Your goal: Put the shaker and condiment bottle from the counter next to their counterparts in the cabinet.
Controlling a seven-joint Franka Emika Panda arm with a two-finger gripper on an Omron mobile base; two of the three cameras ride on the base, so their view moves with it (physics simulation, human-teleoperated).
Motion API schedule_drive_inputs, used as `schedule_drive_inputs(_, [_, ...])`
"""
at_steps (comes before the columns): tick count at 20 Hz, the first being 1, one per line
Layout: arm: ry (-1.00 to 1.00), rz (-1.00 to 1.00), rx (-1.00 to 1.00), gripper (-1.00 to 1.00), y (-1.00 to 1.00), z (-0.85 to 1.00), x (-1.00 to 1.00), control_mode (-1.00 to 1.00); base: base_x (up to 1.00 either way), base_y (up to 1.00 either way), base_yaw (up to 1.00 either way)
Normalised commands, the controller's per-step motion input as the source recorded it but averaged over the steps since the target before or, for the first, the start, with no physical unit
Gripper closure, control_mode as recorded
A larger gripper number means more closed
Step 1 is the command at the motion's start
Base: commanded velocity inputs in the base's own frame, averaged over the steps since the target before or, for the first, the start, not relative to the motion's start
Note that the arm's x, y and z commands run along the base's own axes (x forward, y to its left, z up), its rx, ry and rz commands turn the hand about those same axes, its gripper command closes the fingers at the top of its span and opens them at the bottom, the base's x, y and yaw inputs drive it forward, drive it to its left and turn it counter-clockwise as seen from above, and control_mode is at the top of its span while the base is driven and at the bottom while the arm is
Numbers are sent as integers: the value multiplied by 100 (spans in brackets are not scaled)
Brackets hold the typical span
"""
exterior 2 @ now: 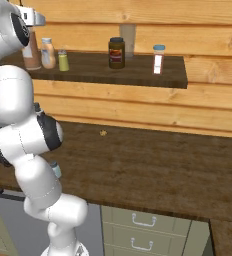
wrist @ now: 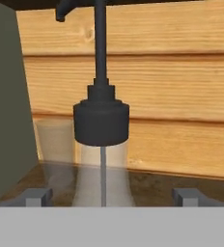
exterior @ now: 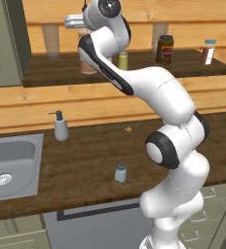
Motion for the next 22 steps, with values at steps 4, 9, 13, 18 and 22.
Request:
schedule_drive_inputs(4, [-2,0,0,-100,0,-9,-31,-100,0,0,0])
schedule_drive_inputs(9, [-4,0,0,-100,0,0,-35,-100,0,0,0])
schedule_drive_inputs(13, [-4,0,0,-100,0,0,-21,-100,0,0,0])
schedule_drive_inputs(18, [-6,0,3,-100,0,0,-59,-100,0,0,0])
schedule_drive_inputs(22, [-6,0,4,-100,0,0,-72,-100,0,0,0])
